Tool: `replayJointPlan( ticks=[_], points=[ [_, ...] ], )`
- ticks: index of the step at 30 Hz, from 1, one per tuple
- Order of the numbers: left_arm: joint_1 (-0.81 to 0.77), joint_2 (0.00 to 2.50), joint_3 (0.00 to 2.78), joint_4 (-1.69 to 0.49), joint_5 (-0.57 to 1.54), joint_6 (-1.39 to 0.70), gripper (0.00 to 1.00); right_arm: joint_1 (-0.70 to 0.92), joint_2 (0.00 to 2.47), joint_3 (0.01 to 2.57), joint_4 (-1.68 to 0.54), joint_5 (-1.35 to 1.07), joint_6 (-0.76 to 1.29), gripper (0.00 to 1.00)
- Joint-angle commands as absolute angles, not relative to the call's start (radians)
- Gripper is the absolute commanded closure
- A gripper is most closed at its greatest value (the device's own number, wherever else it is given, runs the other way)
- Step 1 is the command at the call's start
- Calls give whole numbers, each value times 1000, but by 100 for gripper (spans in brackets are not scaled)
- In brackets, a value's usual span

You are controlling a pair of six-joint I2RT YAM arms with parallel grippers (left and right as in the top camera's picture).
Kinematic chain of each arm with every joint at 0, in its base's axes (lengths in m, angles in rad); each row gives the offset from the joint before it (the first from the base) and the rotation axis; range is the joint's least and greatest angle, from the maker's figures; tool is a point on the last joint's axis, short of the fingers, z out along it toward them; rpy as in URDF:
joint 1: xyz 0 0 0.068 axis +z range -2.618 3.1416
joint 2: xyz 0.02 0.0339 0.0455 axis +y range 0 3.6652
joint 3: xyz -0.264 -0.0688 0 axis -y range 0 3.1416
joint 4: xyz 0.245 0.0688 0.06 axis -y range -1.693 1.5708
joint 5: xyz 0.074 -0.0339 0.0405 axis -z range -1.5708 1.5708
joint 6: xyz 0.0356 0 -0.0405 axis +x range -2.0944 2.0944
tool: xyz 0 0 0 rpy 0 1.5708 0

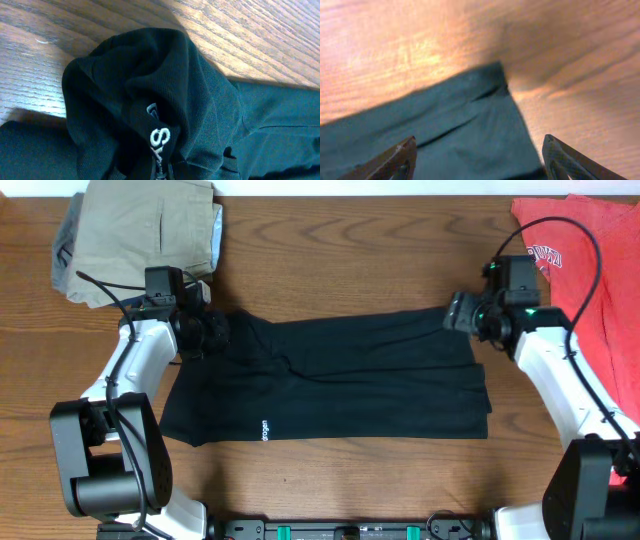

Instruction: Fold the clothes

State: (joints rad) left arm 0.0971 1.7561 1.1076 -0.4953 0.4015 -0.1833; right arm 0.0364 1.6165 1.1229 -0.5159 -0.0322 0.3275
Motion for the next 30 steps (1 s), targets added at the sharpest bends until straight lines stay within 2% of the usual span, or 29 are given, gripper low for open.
replayJointPlan(
  ticks=[1,10,15,18,23,30],
  points=[
    [99,1745,1114,-500,411,-185,94,17,1655,1143,-491,-11,262,21],
    [99,1745,1114,-503,411,-185,94,26,1808,1156,-399,-56,270,21],
    [99,1745,1109,-509,411,-185,95,25,1865,1160,-370,-57,303,25],
    [99,1745,1103,-508,411,-184,94,28,1872,1160,-370,-58,303,28],
    [99,1745,1103,-508,411,-184,93,27,1874,1159,-370,-61,323,49],
    [99,1745,1103,-508,411,-185,94,30,1916,1159,-361,-80,344,49]
  ],
)
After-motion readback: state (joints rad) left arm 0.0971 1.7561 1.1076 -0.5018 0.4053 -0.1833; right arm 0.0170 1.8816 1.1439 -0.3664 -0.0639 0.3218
